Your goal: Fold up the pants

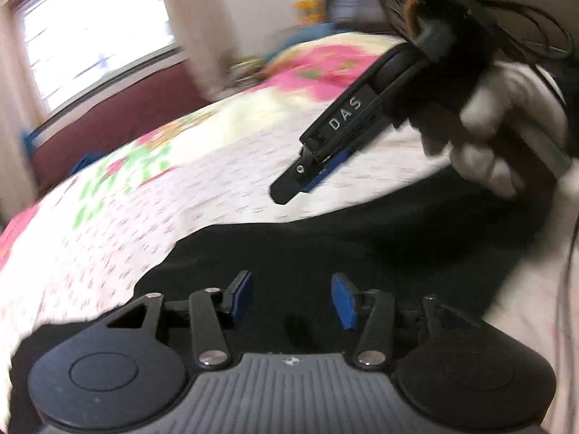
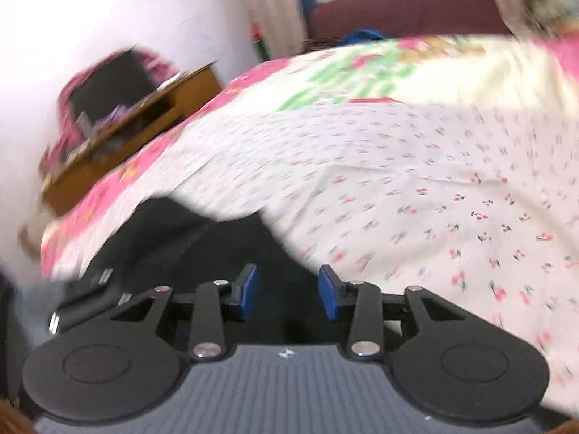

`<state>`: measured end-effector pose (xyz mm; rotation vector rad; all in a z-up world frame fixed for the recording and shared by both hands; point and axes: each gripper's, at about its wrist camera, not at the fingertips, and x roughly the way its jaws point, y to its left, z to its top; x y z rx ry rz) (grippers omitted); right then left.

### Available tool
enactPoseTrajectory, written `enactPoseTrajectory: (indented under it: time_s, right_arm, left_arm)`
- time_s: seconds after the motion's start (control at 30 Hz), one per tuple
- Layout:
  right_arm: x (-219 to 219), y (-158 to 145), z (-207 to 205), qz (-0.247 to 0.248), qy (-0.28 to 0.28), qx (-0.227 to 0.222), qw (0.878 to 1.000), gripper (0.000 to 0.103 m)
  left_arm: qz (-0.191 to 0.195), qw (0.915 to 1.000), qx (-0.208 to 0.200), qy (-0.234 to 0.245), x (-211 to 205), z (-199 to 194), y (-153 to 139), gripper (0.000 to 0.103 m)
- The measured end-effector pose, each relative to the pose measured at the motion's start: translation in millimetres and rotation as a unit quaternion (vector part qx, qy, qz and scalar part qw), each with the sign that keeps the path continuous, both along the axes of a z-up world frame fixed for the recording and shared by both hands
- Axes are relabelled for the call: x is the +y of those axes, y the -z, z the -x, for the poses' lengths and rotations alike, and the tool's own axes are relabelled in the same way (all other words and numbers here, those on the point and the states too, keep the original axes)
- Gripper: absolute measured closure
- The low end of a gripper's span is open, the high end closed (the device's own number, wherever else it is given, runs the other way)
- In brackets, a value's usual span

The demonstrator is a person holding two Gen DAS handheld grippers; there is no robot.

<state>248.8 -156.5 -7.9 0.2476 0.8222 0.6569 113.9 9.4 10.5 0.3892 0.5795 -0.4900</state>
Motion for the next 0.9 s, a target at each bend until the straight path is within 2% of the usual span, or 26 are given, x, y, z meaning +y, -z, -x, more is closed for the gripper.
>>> enactPoseTrajectory:
  time_s: [0.07, 0.17, 0.23, 0.3, 0.4, 0.57, 0.63, 0.73, 0.8, 0.9]
  right_arm:
    - [4.9, 18.6, -20.6, -0.004, -0.019, 0.031, 0.999, 0.064]
    - [15.5, 37.7, -18.5, -0.032, -0.091, 0.093, 0.991, 0.063]
    - [19.8, 39.2, -7.1, -0.034, -0.125, 0.088, 0.988, 0.058]
    - [19.9, 33.8, -4.1, -0.041, -0.146, 0.087, 0.985, 0.057]
    - [20.0, 32.1, -15.3, -0.081, -0.168, 0.083, 0.979, 0.056]
    - [50.9, 47.2, -46.4, -0.137, -0.187, 0.107, 0.967, 0.054]
    - [62.0, 37.2, -35.1, -0.125, -0.206, 0.088, 0.967, 0.054]
    - [79.2, 28.3, -17.6, -0.103, -0.259, 0.052, 0.959, 0.053]
    - [88.8, 34.0, -15.5, -0.065, -0.256, 0.049, 0.963, 0.053]
    - [91.5, 45.5, -25.1, -0.052, -0.227, 0.063, 0.971, 0.056]
  left_arm:
    - [0.002, 0.9979, 0.032, -0.056, -0.5, -19.0, 15.7, 0.041]
    - [0.022, 0.9892, 0.085, -0.117, 17.2, -27.6, 36.1, 0.039]
    - [0.039, 0.987, 0.08, -0.133, 26.9, -18.6, 40.6, 0.038]
    - [0.018, 0.99, 0.053, -0.13, 19.6, -11.4, 43.9, 0.035]
    - [-0.006, 0.9924, 0.019, -0.121, 11.8, -5.3, 50.3, 0.034]
    - [0.006, 0.9921, 0.019, -0.124, 18.0, -5.5, 52.1, 0.031]
    - [0.009, 0.992, 0.019, -0.125, 19.1, -5.7, 53.4, 0.029]
    - [0.01, 0.9923, 0.016, -0.122, 14.7, -6.3, 52.5, 0.028]
    - [0.009, 0.9926, 0.014, -0.12, 13.5, -3.7, 53.3, 0.028]
    - [0.008, 0.9929, 0.013, -0.118, 14.4, 0.2, 54.1, 0.028]
